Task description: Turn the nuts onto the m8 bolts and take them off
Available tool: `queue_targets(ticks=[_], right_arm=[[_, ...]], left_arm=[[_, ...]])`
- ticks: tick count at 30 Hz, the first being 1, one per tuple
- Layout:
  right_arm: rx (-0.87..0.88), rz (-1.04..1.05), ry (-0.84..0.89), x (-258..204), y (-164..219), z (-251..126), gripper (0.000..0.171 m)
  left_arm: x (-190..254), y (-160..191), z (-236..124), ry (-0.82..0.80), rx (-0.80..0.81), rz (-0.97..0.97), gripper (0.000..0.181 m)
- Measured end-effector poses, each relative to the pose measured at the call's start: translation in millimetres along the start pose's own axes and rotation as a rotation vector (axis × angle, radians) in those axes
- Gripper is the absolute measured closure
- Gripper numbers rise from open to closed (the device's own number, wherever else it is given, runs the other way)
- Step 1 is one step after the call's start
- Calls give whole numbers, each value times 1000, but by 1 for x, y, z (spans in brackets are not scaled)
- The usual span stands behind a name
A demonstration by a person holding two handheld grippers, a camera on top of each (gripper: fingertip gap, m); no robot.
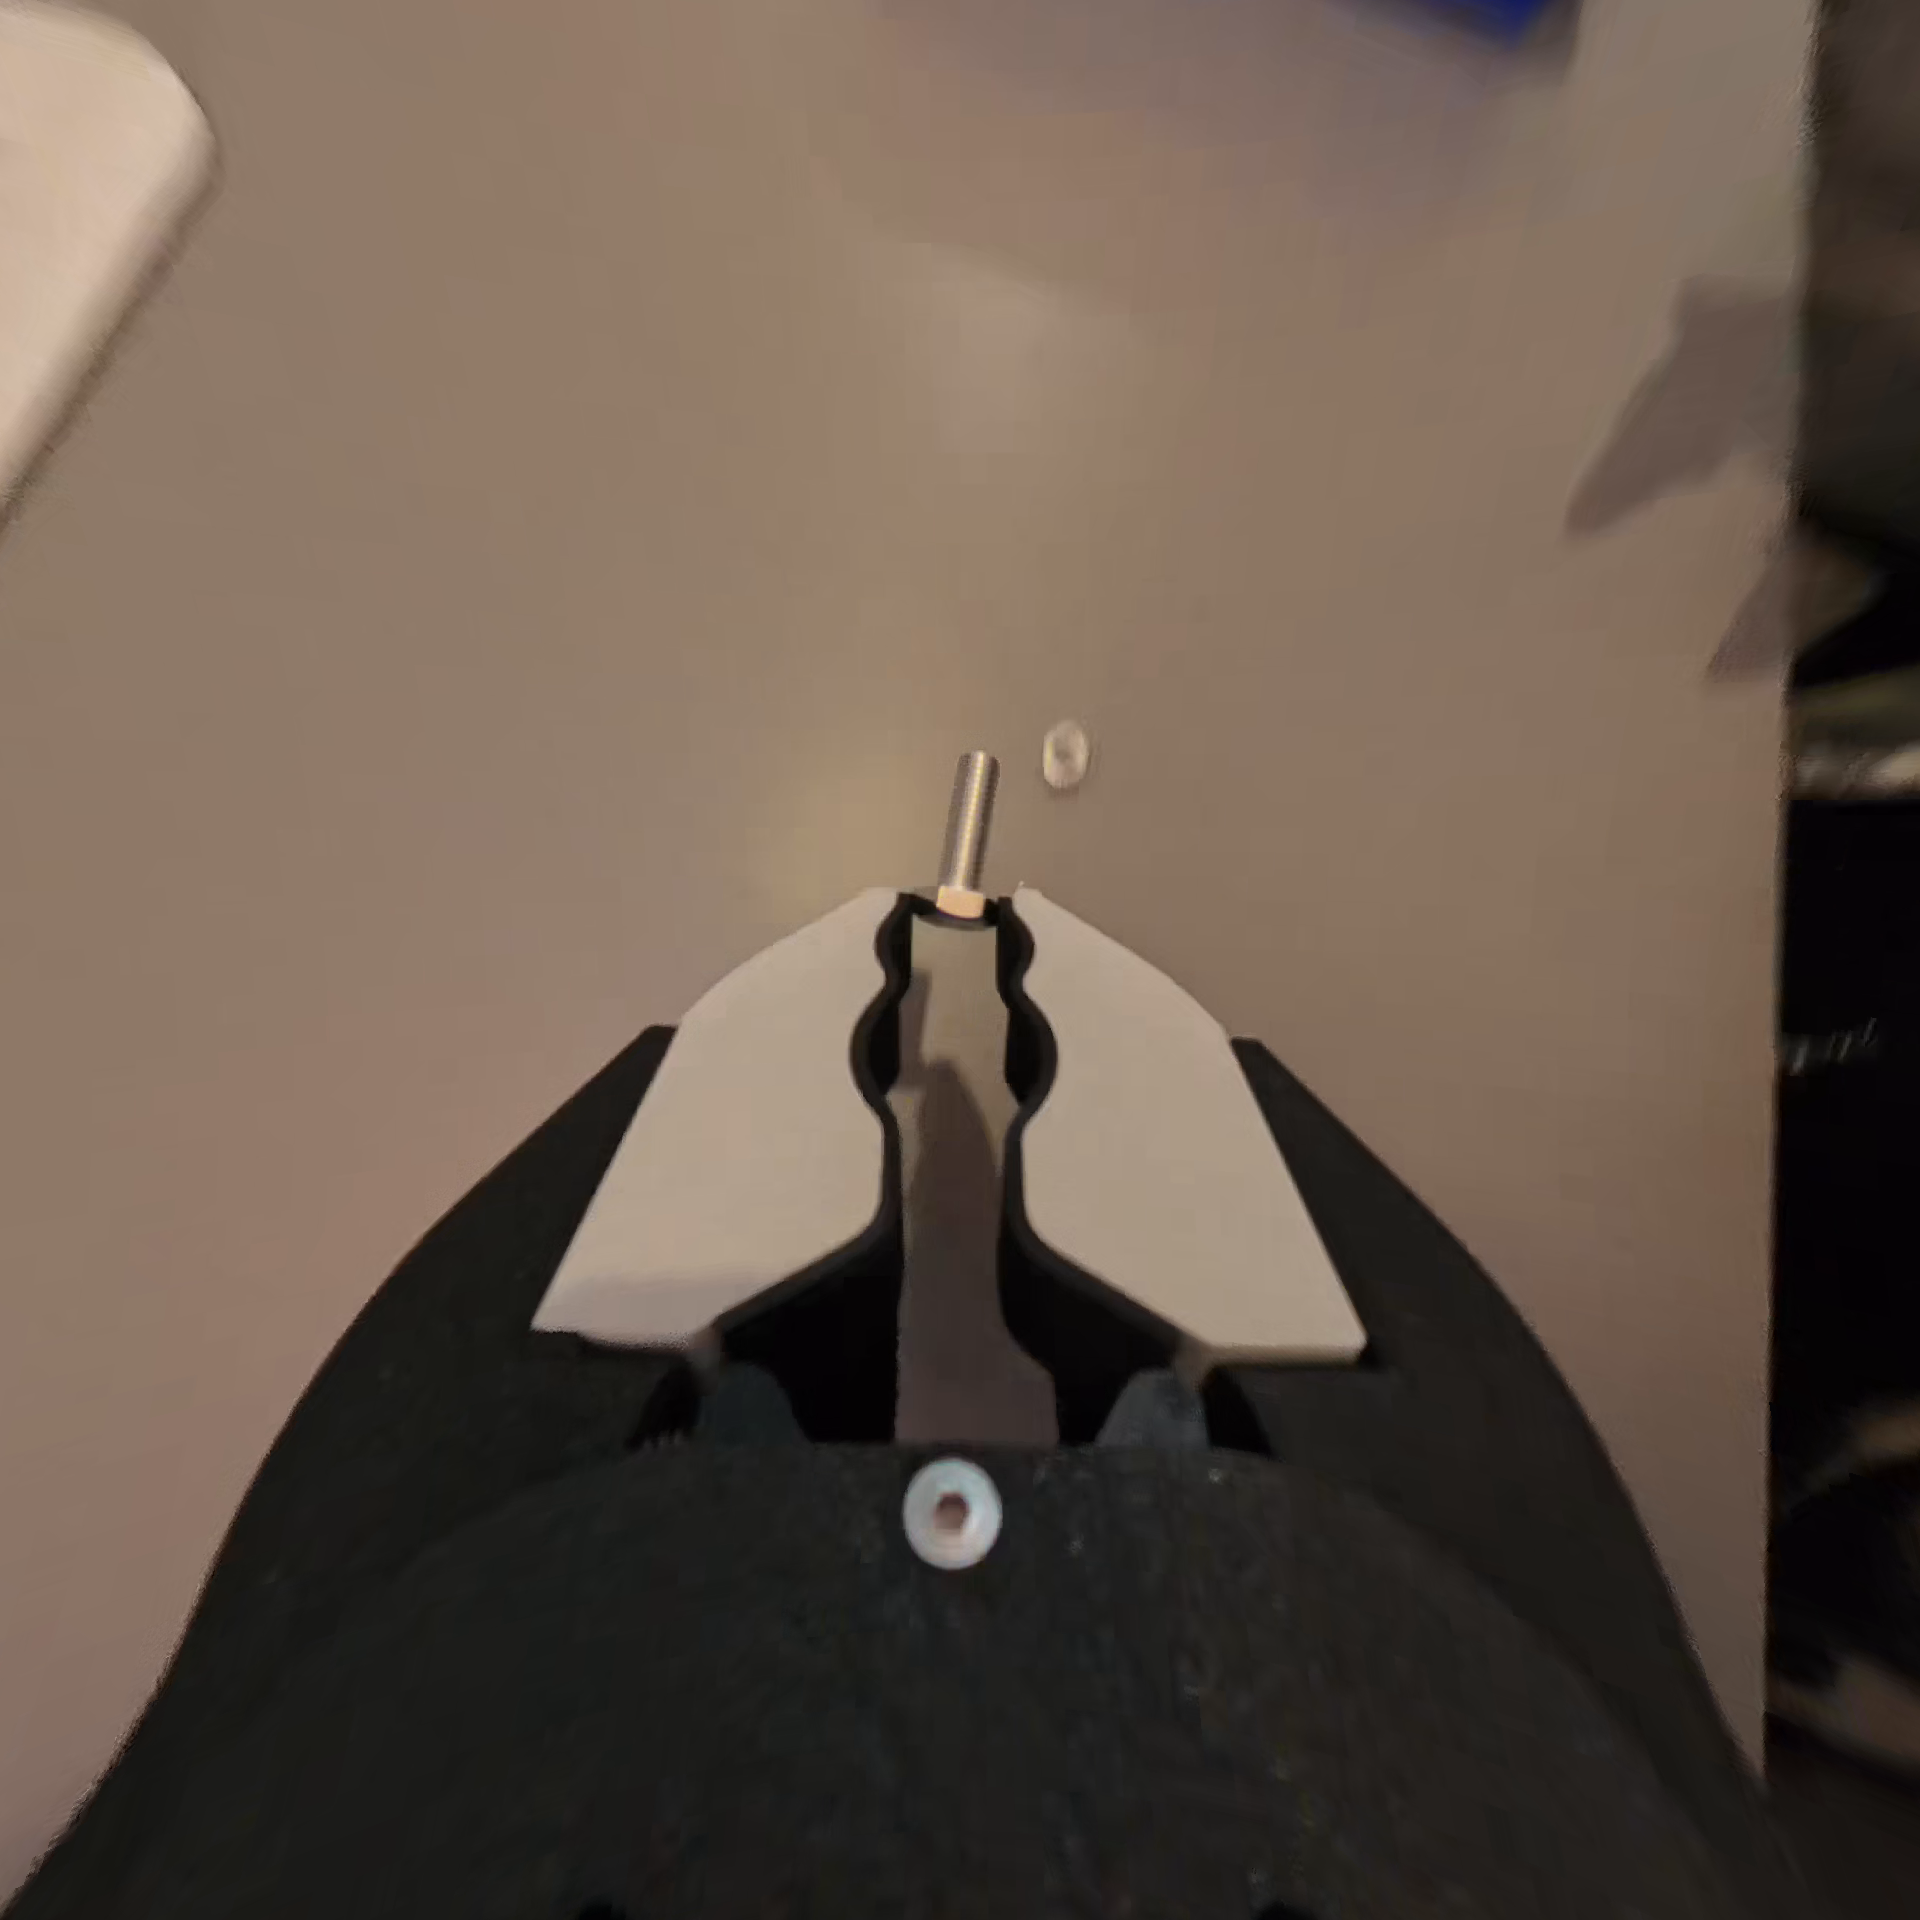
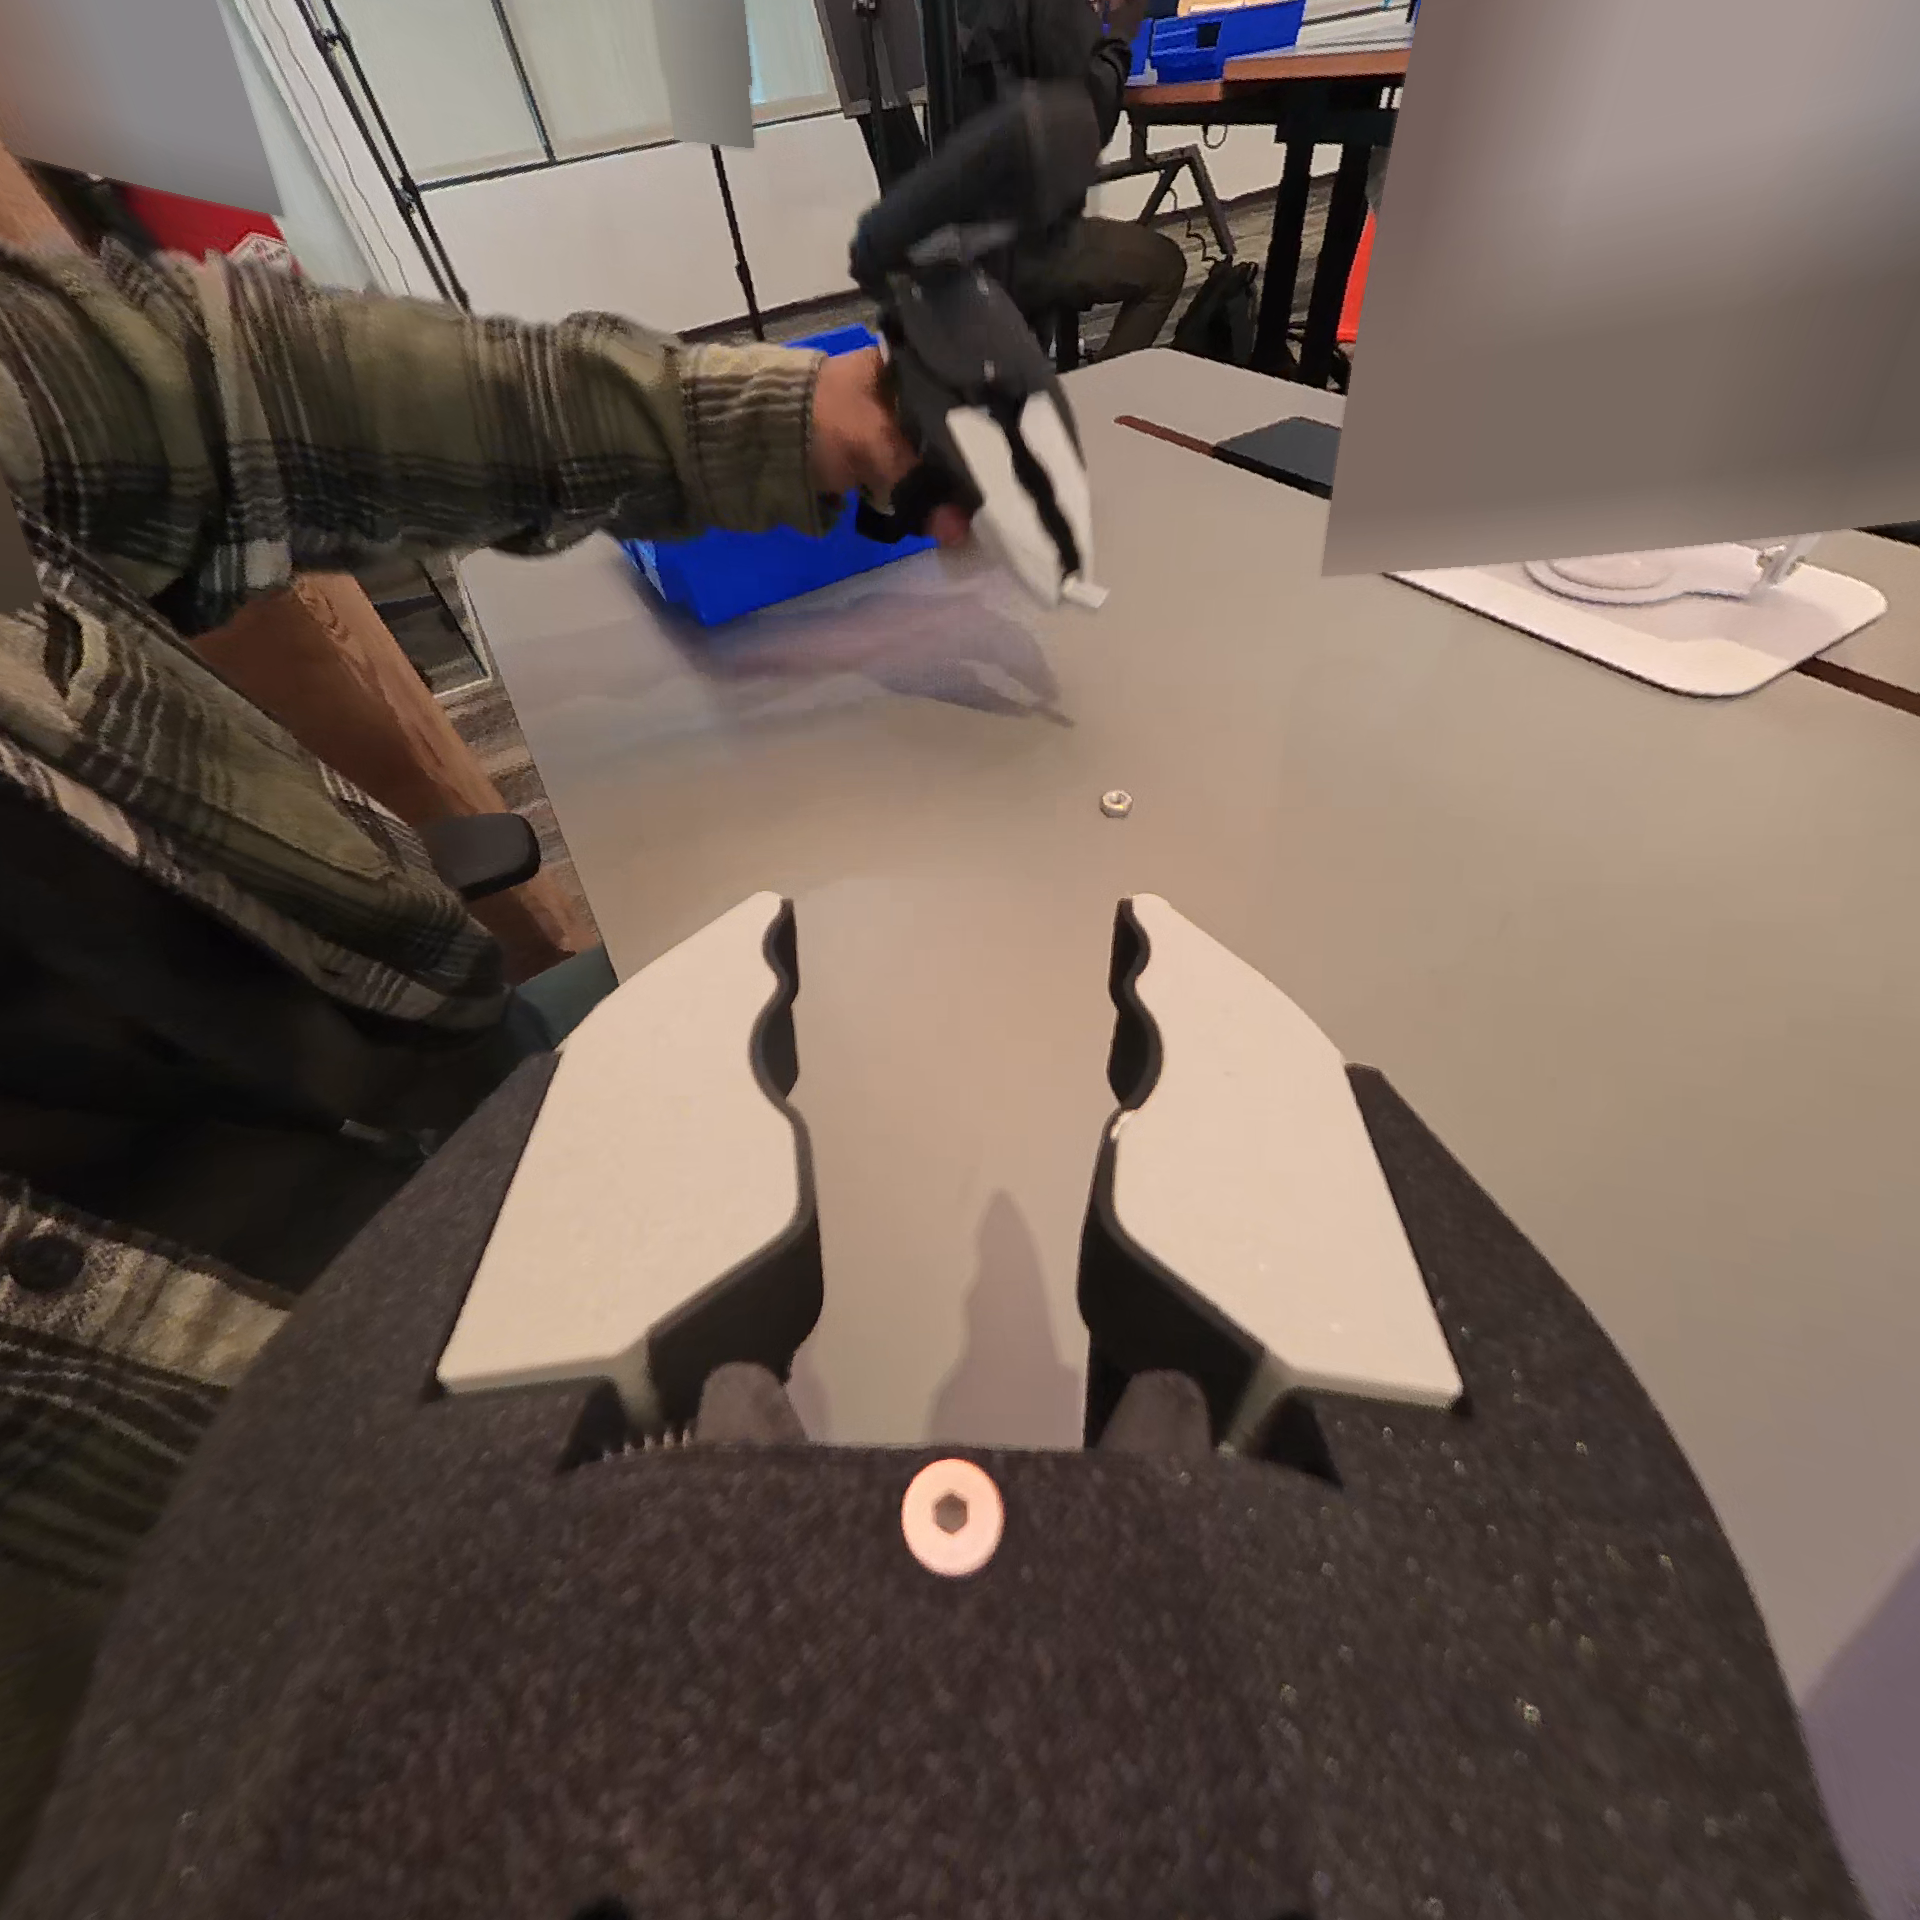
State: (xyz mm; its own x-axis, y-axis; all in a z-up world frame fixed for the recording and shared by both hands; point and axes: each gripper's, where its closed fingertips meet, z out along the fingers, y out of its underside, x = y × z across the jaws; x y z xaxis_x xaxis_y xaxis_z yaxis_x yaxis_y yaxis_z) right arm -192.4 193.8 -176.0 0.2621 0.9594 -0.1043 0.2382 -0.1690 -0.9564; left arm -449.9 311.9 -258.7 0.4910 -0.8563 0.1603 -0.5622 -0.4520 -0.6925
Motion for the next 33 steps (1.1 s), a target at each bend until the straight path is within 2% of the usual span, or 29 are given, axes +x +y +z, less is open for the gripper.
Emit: queue_targets(ticks=[4,6,10,14,20,25,33], right_arm=[[-14,-4,-20,5,-5,12,114],[-27,-5,-34,9,-7,23,114],[-70,-4,-61,21,-5,48,115],[-118,4,-81,39,-2,79,116],[-208,-19,-142,62,7,139,124],[-374,-144,-221,70,35,188,127],[-639,-338,-359,73,73,224,135]], left_arm=[[11,-73,-26,-9,430,-62,167],[14,-94,-39,-18,634,-55,167],[15,-104,-52,14,931,-78,167],[8,-98,-60,38,1108,-87,167],[9,-92,-72,83,1189,-9,167],[15,-86,-87,136,1278,-24,167],[11,-78,-93,129,1278,-8,167]])
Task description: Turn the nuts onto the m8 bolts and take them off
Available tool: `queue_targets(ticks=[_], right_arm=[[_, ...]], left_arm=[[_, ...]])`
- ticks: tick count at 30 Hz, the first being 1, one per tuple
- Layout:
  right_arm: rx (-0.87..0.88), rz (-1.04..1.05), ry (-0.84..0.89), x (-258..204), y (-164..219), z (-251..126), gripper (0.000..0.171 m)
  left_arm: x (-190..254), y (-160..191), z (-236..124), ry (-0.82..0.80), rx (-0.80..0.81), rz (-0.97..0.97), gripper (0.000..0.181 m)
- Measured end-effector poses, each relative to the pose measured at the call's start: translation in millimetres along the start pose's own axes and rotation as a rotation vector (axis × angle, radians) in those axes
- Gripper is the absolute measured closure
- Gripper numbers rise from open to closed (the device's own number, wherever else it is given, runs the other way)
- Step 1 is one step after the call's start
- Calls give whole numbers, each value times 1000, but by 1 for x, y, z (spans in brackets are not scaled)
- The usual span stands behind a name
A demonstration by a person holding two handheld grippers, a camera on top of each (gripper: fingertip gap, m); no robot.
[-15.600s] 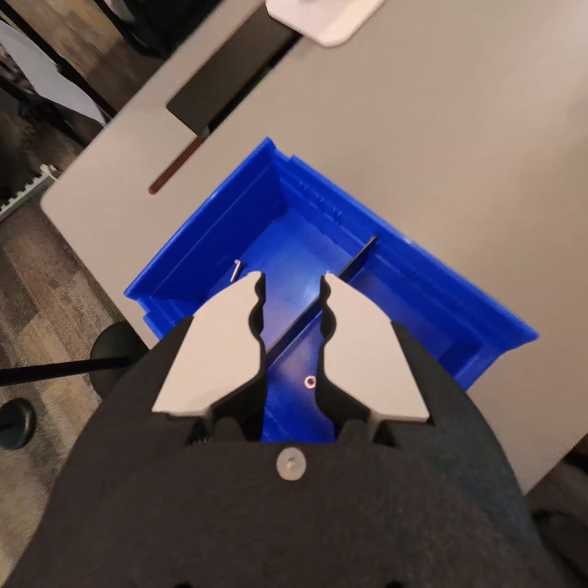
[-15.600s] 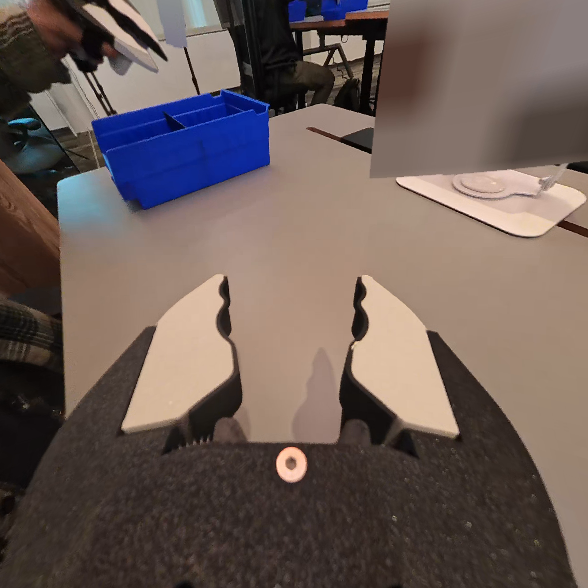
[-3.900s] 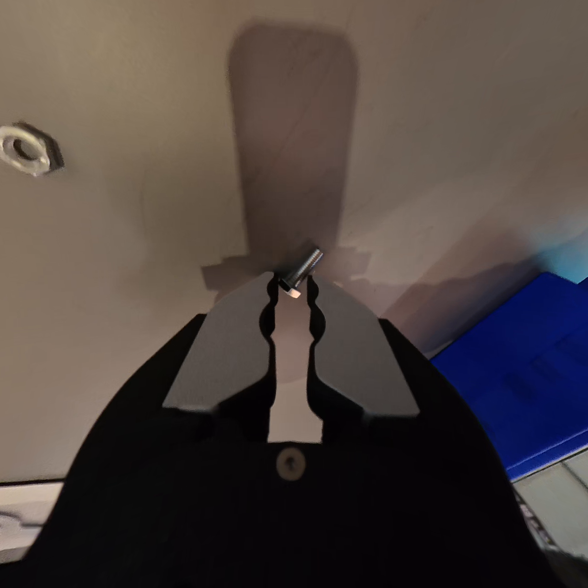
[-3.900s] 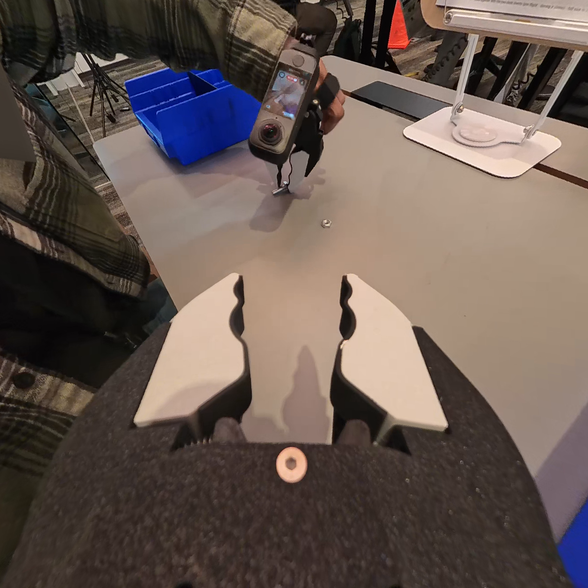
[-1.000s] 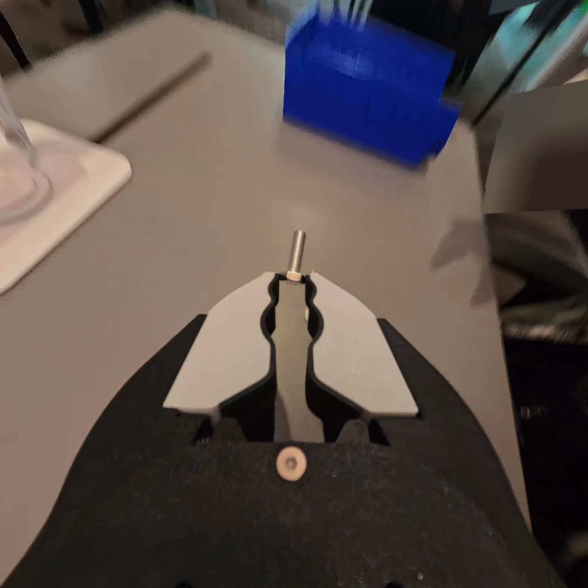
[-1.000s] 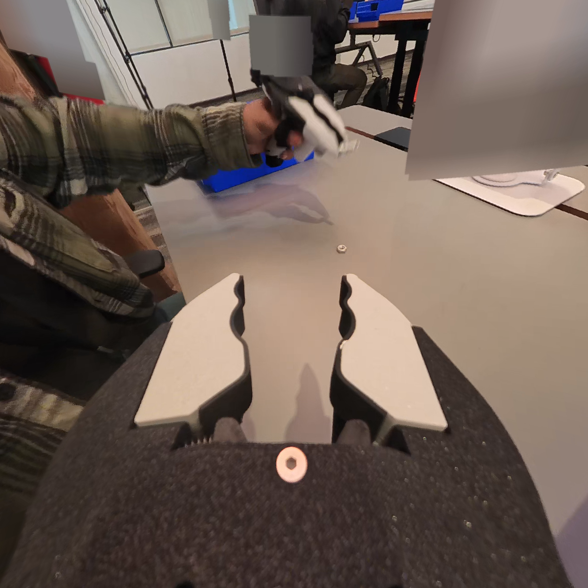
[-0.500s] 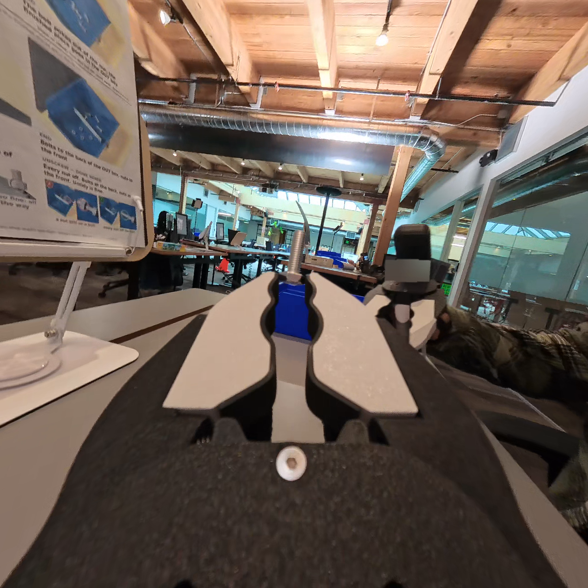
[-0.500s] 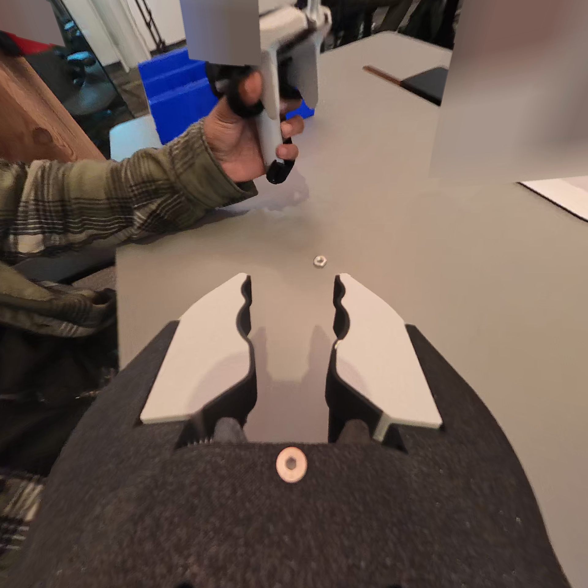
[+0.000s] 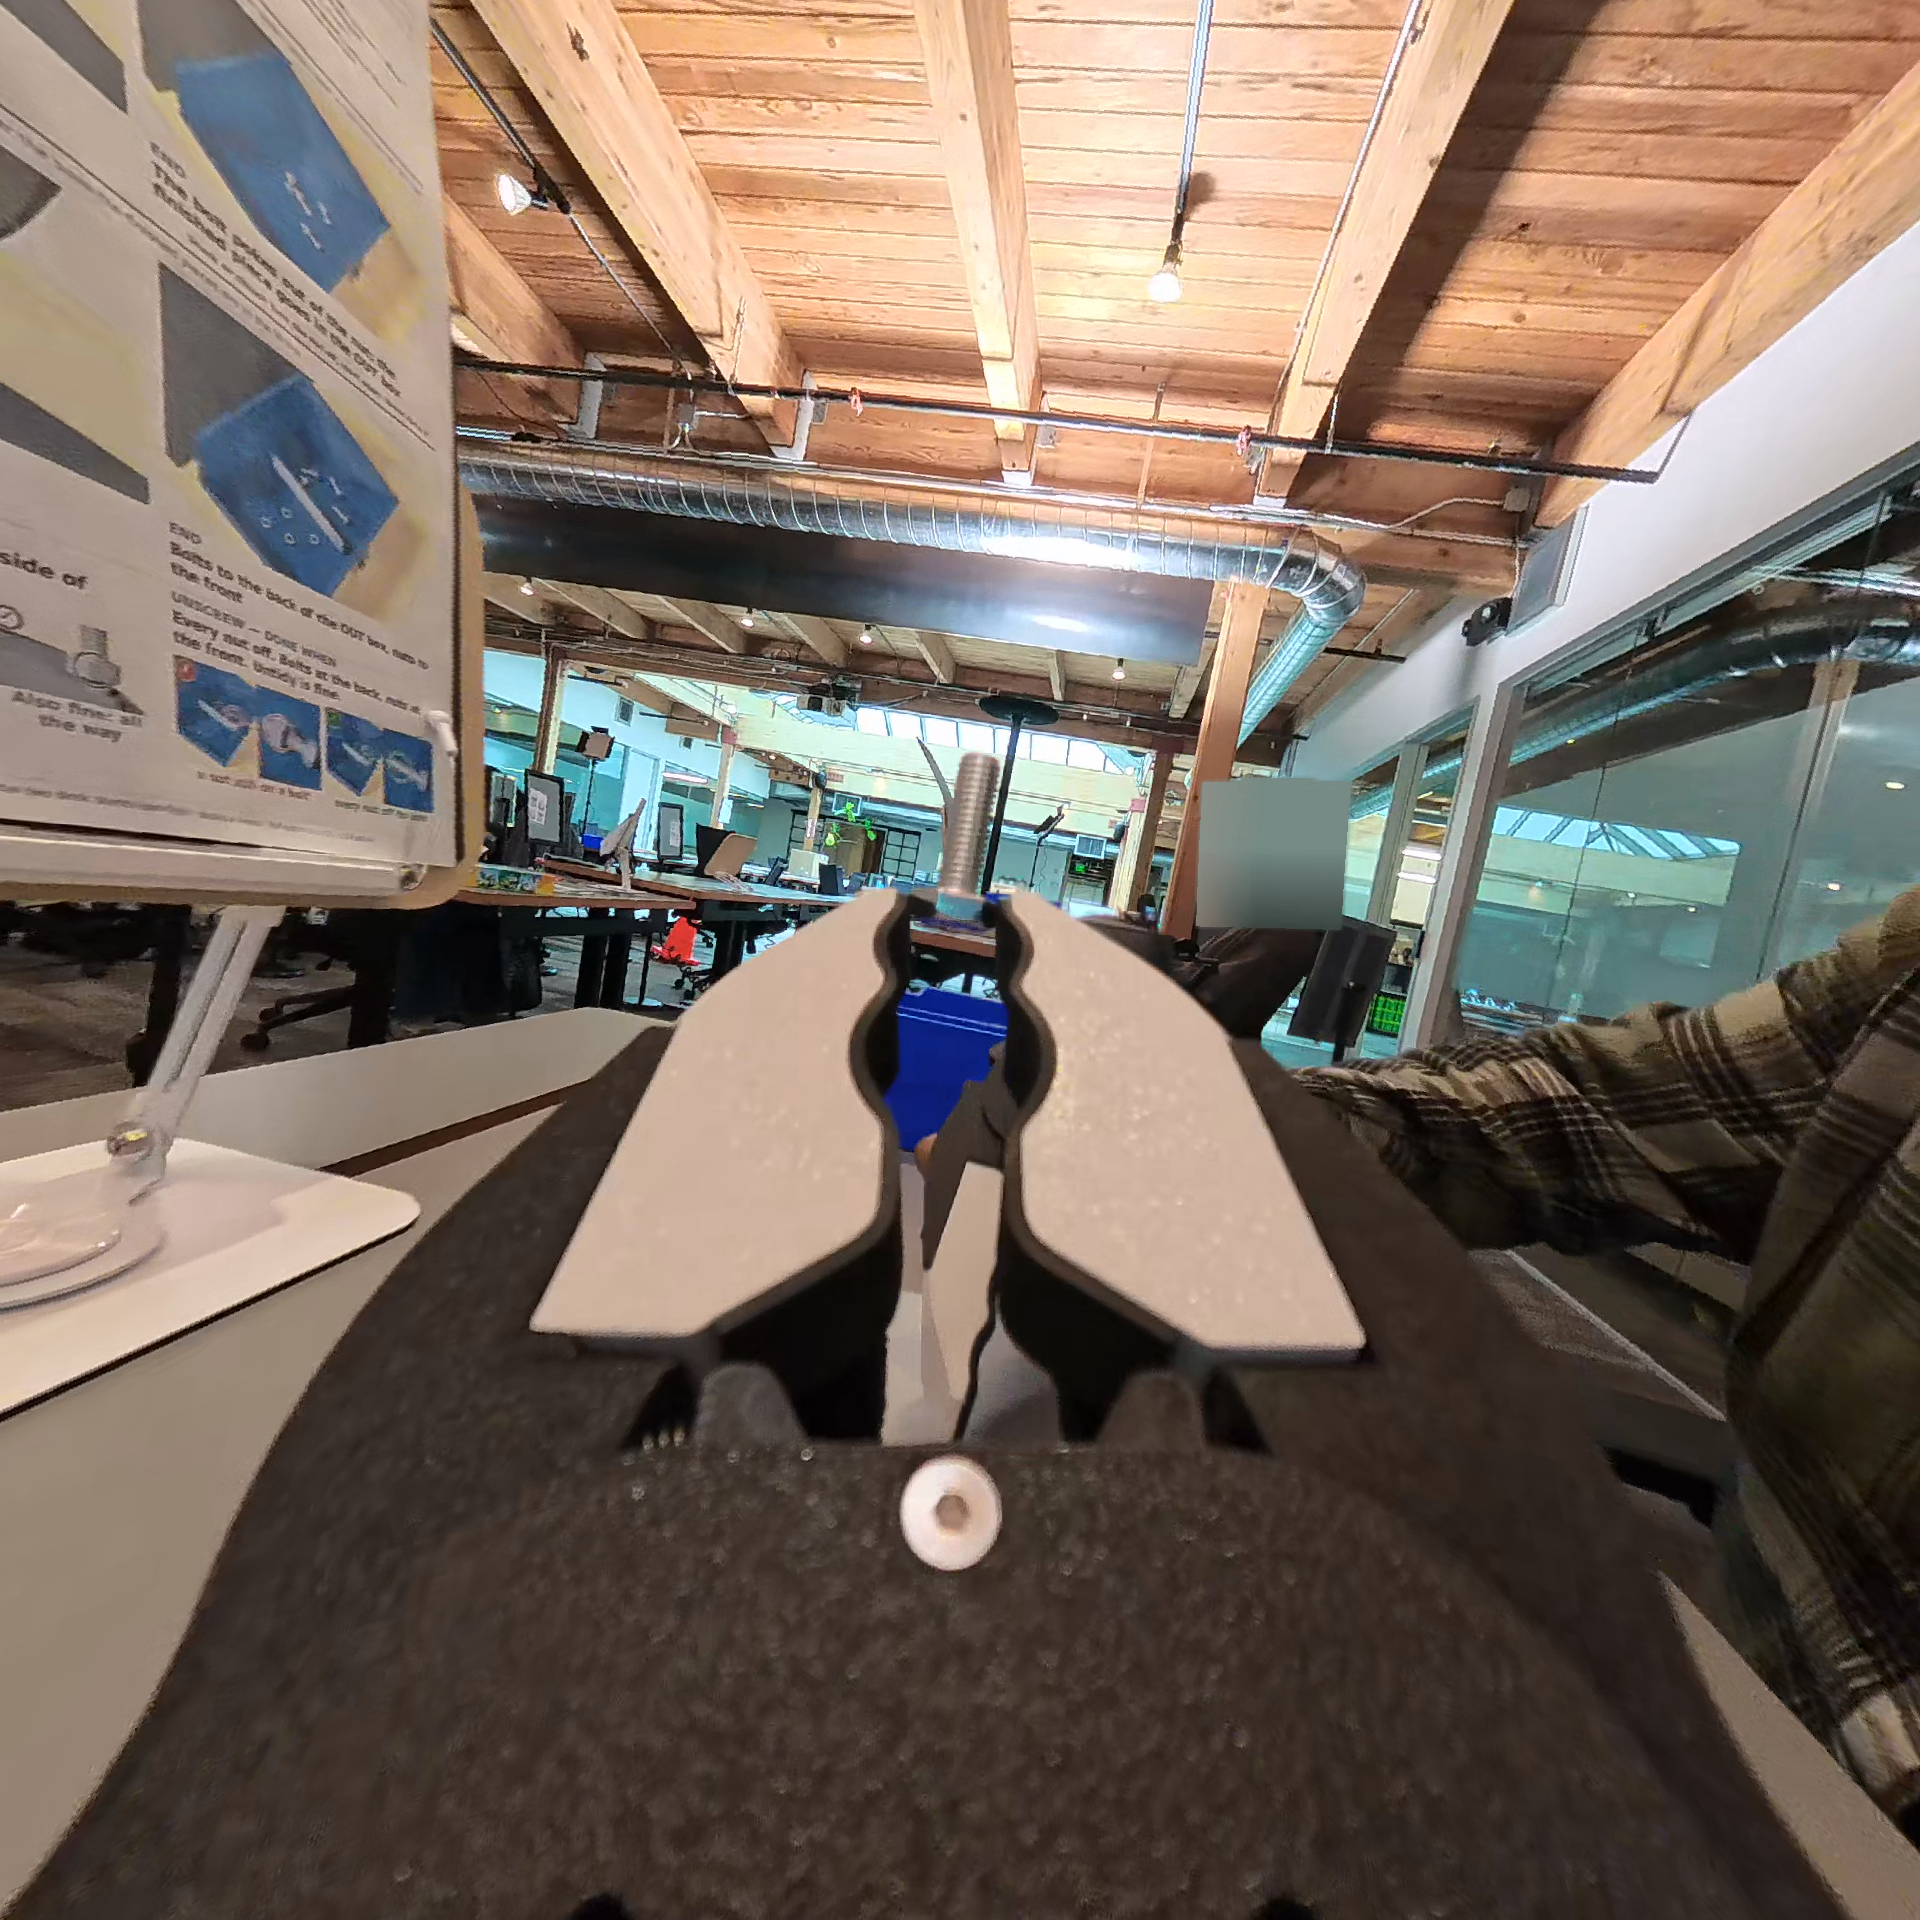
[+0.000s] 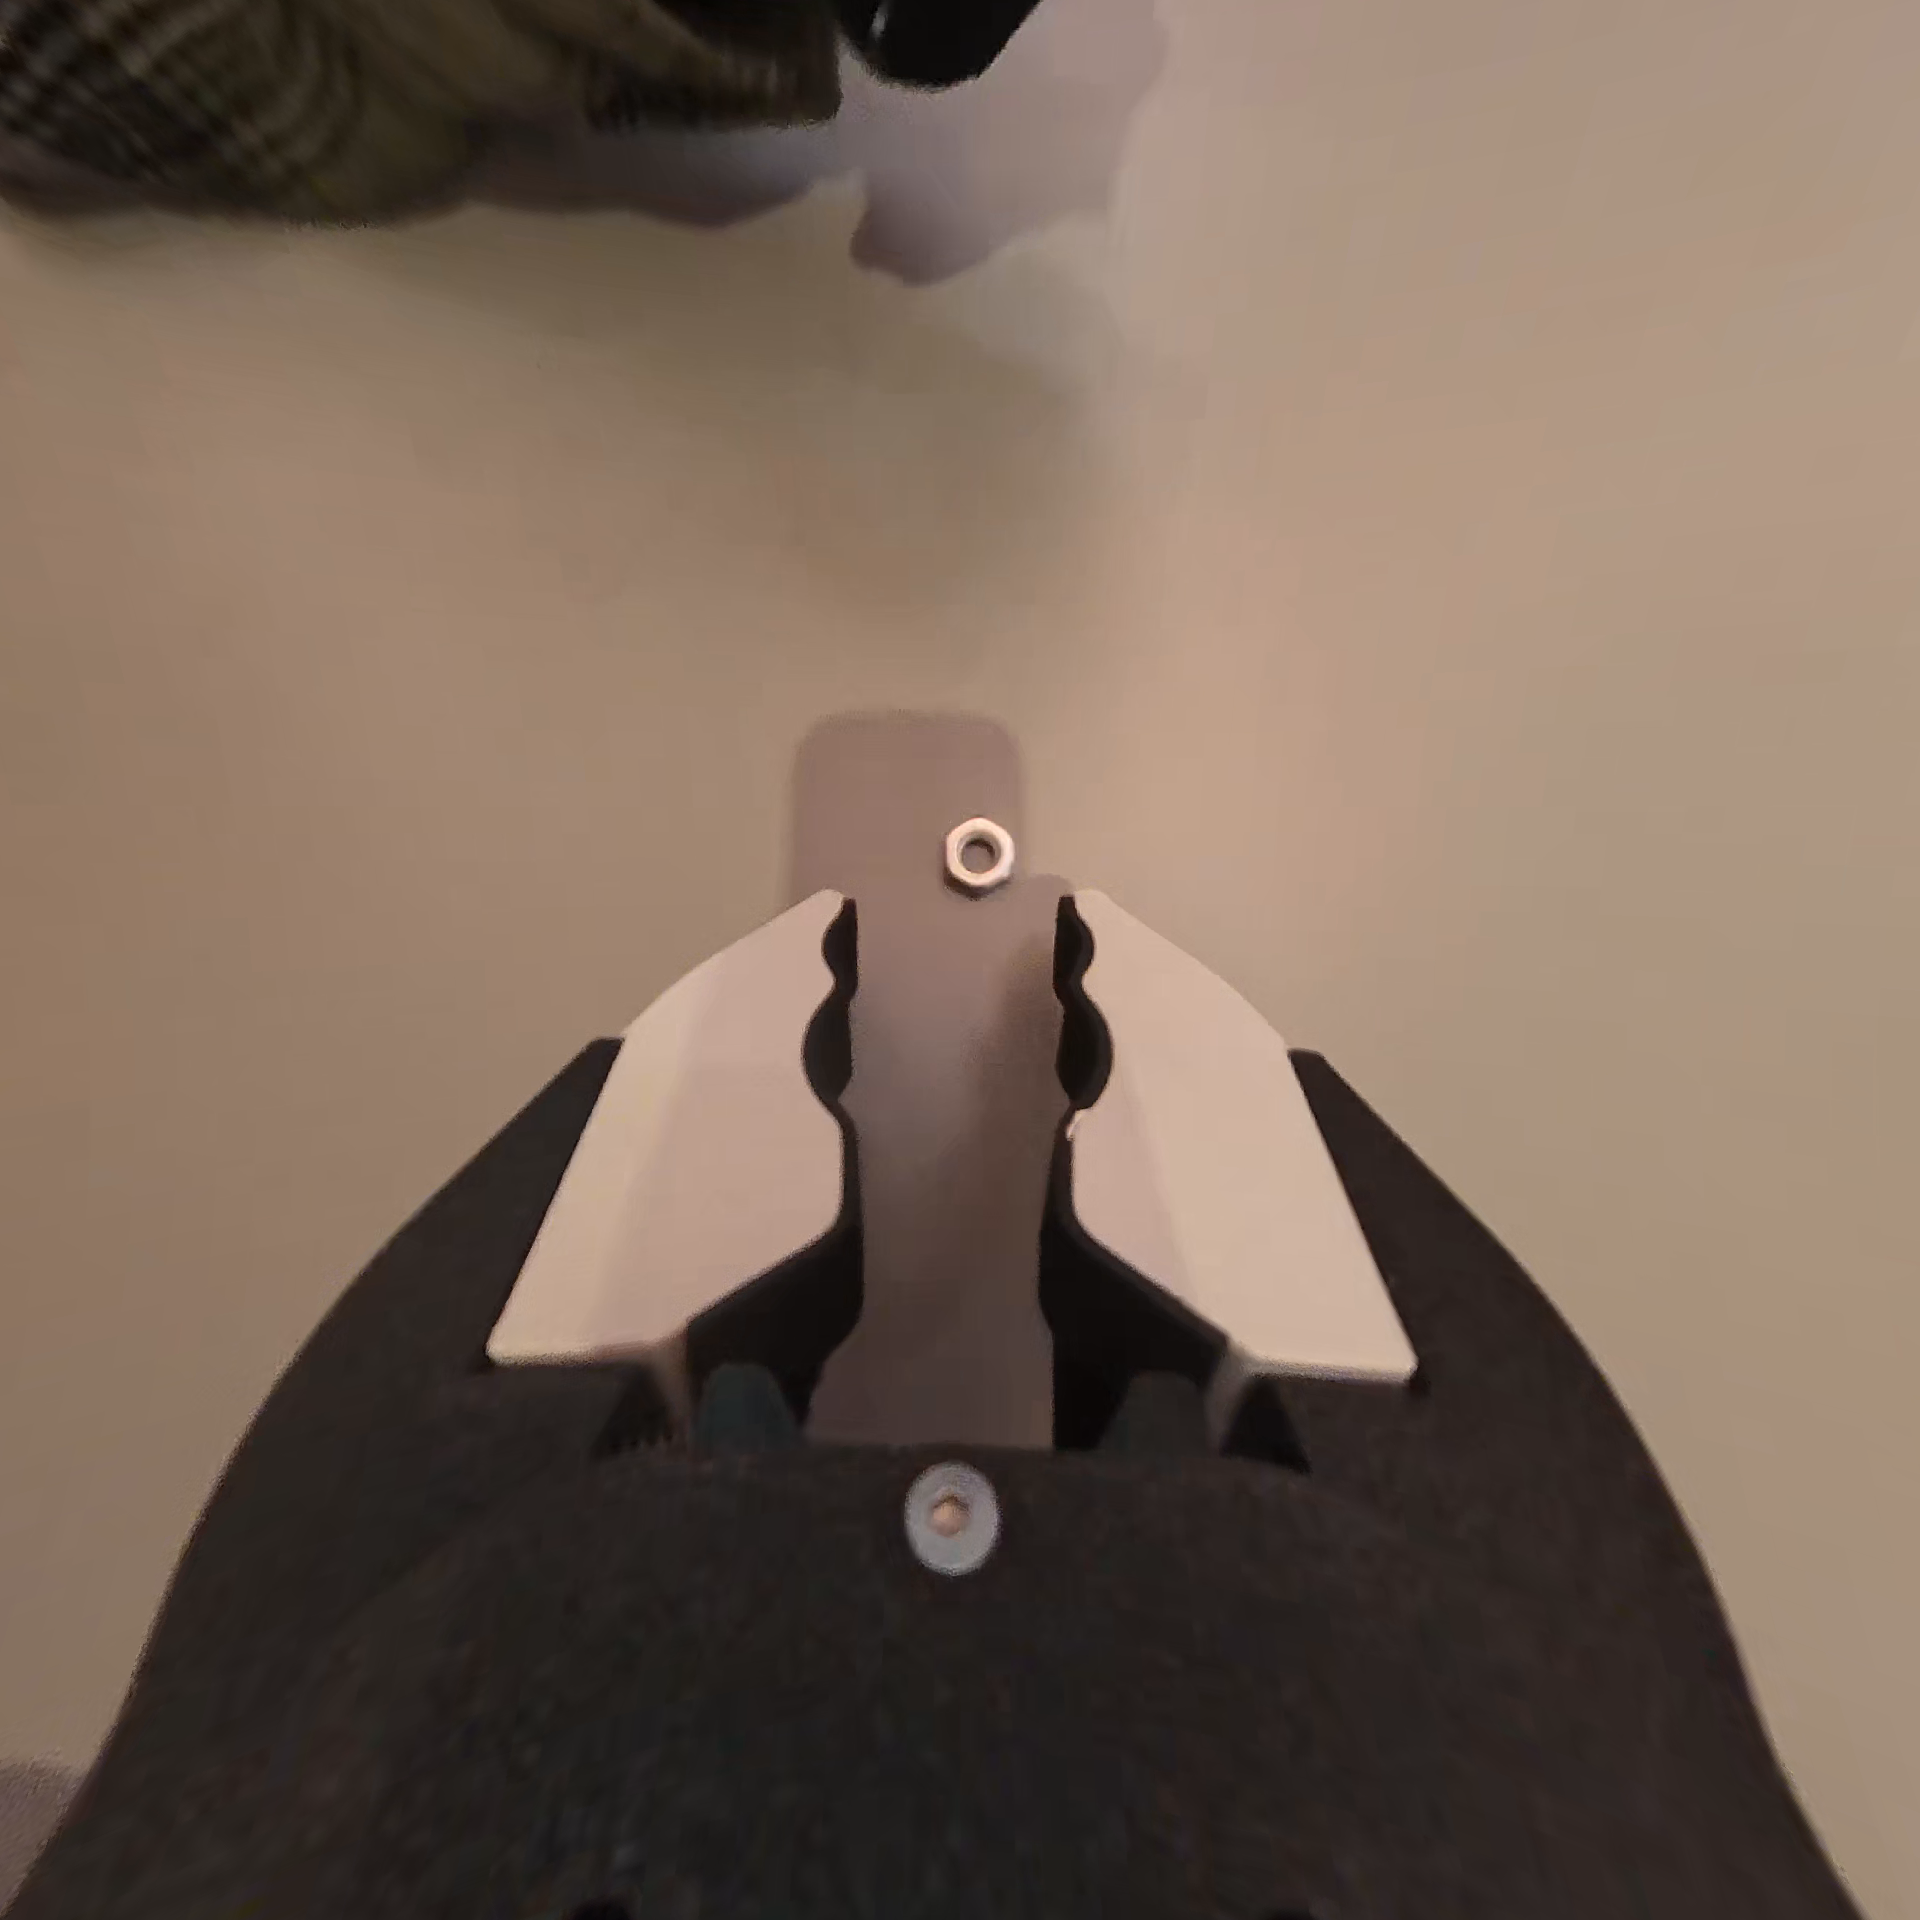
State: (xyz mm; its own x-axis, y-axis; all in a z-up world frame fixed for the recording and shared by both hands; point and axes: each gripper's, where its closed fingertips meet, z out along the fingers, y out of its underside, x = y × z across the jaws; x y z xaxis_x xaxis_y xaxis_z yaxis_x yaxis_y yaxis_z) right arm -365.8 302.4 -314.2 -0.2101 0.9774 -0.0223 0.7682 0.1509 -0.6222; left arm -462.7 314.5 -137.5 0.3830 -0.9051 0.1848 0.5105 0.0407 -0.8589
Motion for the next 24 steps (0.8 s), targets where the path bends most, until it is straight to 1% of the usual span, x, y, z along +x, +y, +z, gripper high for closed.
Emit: queue_targets(ticks=[5,9,11,13,17,20,24], right_arm=[[-115,-80,-48,3,-1,15,135],[-173,-89,-88,5,0,23,140],[-179,-87,-94,6,-2,24,144],[-192,-80,-97,8,-2,25,157],[-173,-67,-102,9,-4,23,157],[-101,-40,-95,11,-20,-2,158],[-8,-106,-81,9,-71,-72,157]], left_arm=[[-5,-7,-7,-19,15,16,167],[-7,-9,-9,-25,19,17,166],[-9,-8,-9,-33,18,19,167],[-10,-7,-10,-36,12,16,167],[-14,-1,-10,-43,-7,7,167],[-12,6,-8,-25,-32,4,167],[1,18,3,45,-69,-2,167]])
